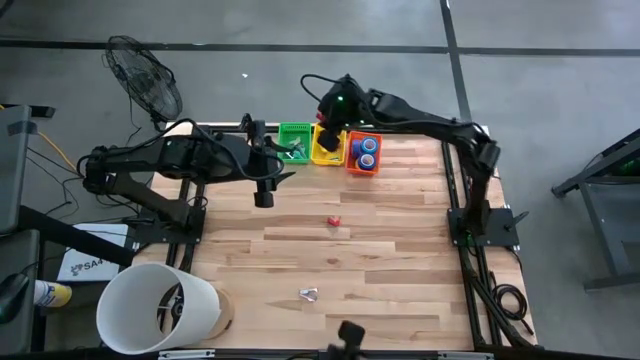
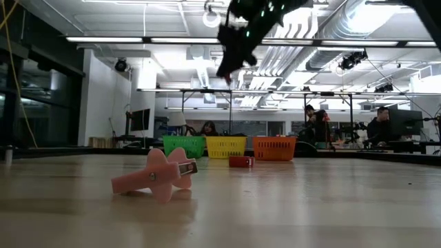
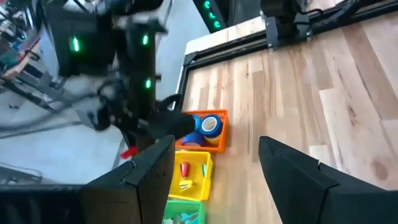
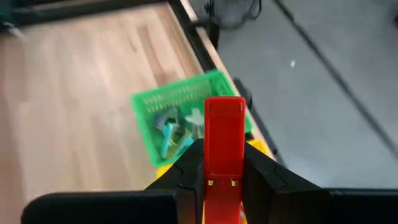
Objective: Pick and place Stapler, Stapler remover, tape
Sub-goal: Put the left red stapler into the yellow bin
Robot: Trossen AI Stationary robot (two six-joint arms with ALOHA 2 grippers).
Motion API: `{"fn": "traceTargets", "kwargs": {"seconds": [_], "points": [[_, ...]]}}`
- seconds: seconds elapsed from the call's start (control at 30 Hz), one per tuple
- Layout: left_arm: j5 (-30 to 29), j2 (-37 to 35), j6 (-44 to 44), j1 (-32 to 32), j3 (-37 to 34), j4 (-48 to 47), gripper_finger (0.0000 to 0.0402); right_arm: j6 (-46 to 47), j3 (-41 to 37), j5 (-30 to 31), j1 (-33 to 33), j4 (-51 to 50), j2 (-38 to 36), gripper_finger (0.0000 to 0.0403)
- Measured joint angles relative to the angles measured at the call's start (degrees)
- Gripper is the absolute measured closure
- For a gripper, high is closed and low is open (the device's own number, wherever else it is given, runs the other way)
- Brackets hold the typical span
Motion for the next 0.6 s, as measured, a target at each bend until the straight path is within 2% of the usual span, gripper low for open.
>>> {"fn": "traceTargets", "kwargs": {"seconds": [0.27,0.43,0.6], "points": [[0.00,0.00,-2.24,0.00,0.00,-0.67,0.0174,11.33,-0.07,-0.90,-4.25,1.11,10.23,0.0335],[-0.04,0.02,-2.94,0.00,0.00,-0.97,0.0174,17.78,-0.07,-2.66,-5.08,1.65,13.05,0.0333],[-0.05,0.02,-3.33,0.00,0.00,-2.17,0.0174,18.56,-0.02,-2.53,-4.96,2.14,13.40,0.0331]]}}
